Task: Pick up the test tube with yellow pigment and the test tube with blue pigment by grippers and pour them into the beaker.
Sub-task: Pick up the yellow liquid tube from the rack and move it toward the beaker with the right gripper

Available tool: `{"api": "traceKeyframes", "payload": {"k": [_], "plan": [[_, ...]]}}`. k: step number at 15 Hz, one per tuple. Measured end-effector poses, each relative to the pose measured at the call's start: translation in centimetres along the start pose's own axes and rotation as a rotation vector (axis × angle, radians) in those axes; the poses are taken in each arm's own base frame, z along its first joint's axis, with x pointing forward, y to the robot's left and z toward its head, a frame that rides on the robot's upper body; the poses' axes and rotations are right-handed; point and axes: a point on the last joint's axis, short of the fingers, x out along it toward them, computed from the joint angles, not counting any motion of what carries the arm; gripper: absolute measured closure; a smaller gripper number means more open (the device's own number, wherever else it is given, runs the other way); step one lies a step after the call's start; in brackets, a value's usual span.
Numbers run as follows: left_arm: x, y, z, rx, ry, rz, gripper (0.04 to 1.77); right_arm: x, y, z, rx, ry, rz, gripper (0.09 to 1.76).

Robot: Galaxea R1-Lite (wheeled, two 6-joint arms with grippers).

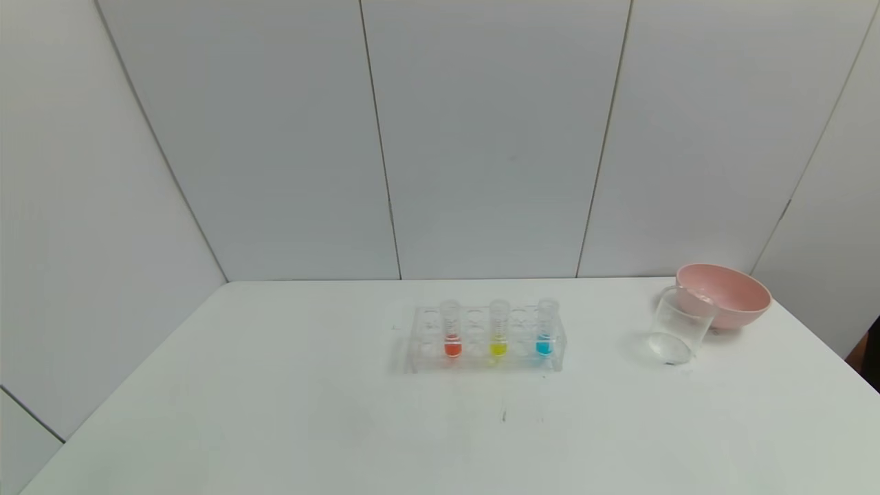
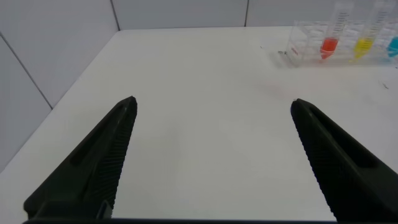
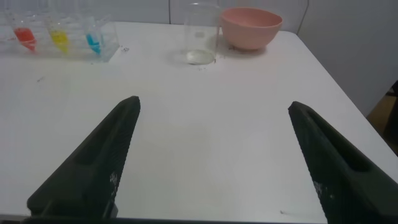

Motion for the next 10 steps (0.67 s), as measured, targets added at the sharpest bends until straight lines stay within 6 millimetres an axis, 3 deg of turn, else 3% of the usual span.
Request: {"api": "traceKeyframes", "payload": {"k": [6,10], "plan": [[0.0,0.0,0.0,0.000,0.000,0.000,0.05,-0.2,0.0,3.4,-0.005,-0.038,0.021,0.14],[0.0,0.0,0.0,0.000,0.000,0.000,0.05,1.8,-0.1,6.2,-0.007,-0.002,0.027,0.14]]}}
